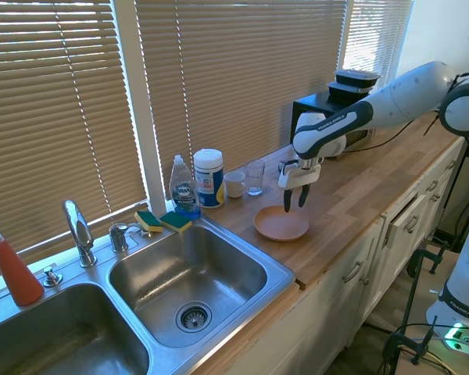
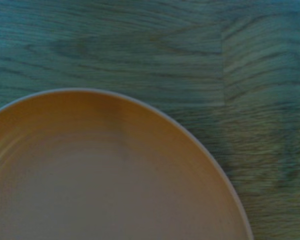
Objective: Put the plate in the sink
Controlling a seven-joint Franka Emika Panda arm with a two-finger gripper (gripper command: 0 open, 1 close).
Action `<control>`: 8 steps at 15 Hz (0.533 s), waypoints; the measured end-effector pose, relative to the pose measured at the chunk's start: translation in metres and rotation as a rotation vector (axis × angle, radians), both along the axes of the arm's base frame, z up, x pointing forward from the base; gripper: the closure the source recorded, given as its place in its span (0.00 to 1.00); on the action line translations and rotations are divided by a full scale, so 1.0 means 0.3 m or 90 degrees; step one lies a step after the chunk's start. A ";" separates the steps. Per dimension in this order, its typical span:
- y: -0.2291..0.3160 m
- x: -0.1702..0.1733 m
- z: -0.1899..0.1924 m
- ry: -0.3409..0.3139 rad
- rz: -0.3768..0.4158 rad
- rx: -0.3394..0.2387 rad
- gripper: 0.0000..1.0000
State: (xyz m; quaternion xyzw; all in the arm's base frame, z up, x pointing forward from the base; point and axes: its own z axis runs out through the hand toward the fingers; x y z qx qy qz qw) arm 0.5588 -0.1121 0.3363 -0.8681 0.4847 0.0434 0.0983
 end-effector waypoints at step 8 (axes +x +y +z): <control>0.018 0.000 -0.026 0.021 0.033 0.019 1.00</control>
